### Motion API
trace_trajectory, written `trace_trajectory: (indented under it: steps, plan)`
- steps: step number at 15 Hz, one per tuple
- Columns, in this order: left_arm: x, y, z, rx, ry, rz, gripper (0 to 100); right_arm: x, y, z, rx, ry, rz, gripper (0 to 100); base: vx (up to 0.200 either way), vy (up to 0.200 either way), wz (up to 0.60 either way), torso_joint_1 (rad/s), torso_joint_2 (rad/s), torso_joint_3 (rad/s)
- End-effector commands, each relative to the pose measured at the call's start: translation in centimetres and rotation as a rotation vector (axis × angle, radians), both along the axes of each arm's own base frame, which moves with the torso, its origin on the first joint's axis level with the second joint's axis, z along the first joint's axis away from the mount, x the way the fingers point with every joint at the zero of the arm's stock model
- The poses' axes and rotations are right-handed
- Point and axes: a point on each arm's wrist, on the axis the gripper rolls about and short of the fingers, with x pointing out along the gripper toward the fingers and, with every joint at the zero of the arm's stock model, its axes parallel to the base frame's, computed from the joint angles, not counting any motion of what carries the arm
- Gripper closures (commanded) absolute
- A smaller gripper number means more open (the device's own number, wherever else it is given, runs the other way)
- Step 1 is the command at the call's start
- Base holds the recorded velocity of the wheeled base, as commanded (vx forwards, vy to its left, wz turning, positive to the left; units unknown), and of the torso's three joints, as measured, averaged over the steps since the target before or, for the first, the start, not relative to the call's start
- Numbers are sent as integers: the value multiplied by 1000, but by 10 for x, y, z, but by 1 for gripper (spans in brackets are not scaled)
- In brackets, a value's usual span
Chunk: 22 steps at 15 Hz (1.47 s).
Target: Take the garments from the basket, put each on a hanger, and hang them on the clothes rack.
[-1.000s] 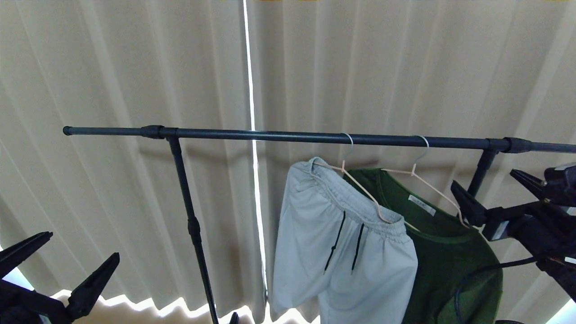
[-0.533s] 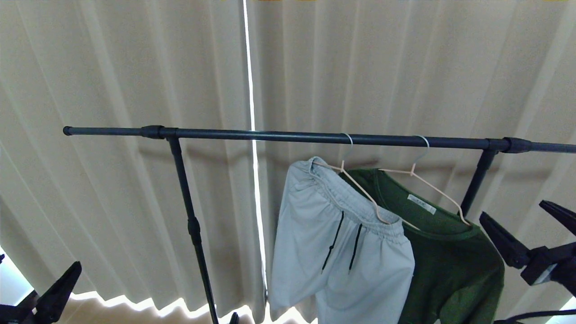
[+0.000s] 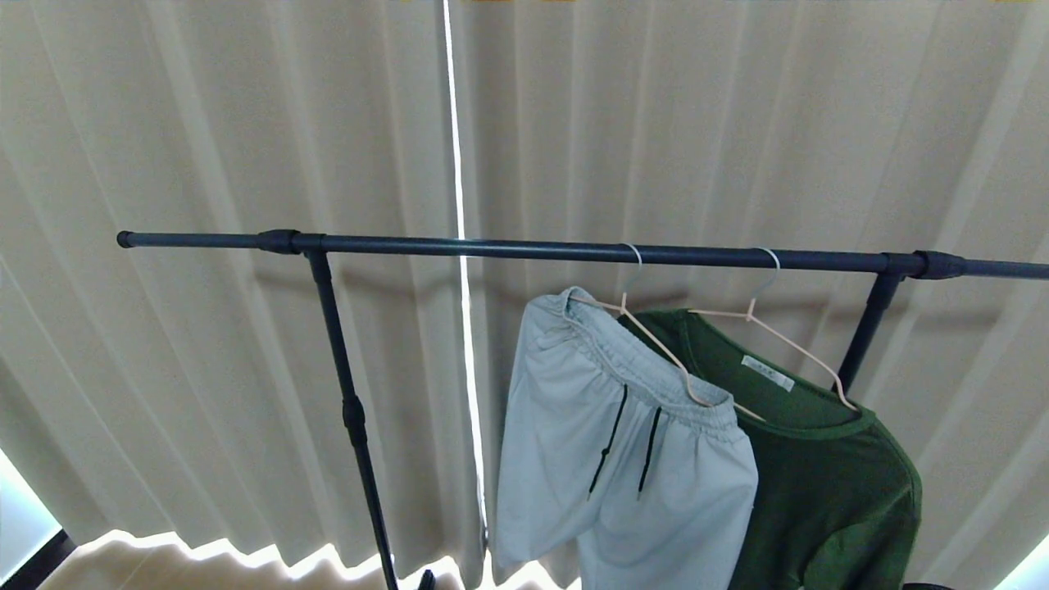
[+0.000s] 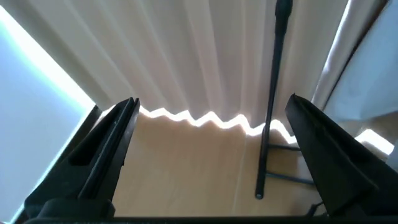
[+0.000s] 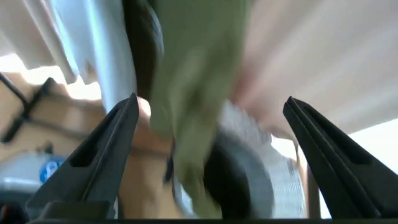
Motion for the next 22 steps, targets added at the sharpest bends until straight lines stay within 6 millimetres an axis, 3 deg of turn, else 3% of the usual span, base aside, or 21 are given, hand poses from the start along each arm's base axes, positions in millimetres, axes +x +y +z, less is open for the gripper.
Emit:
trace_trajectory:
  steps: [1, 5, 10, 15, 22]
  plan:
    - [-9, -4, -13, -47, -86, -49, 0, -37, -4, 2, 11, -145, -109, 0, 0, 0, 0, 0, 0, 0]
    - [-7, -8, -17, -152, -93, -243, 0, -61, -4, -9, 15, -296, -122, 0, 0, 0, 0, 0, 0, 0]
    - [-12, -3, -18, -157, -111, -467, 0, -67, -3, -13, 19, -387, -66, 0, 0, 0, 0, 0, 0, 0]
    - [-15, -1, -20, -189, -197, -314, 0, -57, -1, -23, 99, -453, -24, 0, 0, 0, 0, 0, 0, 0]
    - [-14, -1, -20, -191, -211, -313, 0, -56, -1, -24, 182, -466, -26, 0, 0, 0, 0, 0, 0, 0]
